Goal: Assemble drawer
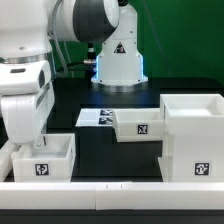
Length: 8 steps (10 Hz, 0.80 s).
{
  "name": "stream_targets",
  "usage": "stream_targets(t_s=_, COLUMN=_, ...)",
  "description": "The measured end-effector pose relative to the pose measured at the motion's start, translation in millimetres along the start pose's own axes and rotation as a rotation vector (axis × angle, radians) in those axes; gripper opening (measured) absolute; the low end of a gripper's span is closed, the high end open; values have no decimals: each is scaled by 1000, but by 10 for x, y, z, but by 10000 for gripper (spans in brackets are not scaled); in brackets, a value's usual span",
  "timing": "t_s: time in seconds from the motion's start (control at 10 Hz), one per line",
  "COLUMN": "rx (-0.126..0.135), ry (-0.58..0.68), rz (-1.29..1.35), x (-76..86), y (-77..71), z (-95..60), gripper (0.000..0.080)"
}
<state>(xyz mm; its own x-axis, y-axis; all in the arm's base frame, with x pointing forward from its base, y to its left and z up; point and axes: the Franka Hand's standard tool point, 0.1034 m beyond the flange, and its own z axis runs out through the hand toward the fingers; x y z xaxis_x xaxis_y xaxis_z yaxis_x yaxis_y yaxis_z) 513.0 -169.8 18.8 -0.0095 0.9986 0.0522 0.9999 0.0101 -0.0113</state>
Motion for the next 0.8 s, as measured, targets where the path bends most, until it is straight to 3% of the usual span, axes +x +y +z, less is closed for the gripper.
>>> stream_targets(t_s=0.3, rx=-7, ry=23, rz=-36, x=549, y=33, z=-126, gripper=37)
stream_targets(t_s=0.4, rx=-20, ry=27, rz=-57, x=678, y=58, z=-192, gripper=37)
stream_targets(t_s=0.5, rx=-42, ry=20, rz=-58, x=683, y=73, z=-221, gripper=38)
stream_targets(t_s=0.7, rx=-21, ry=9, rz=15, x=493, y=2, z=-192, gripper=38)
stream_targets(t_s=0.8, rx=-20, ry=10, rz=9, x=517, y=5, z=-190, gripper=38)
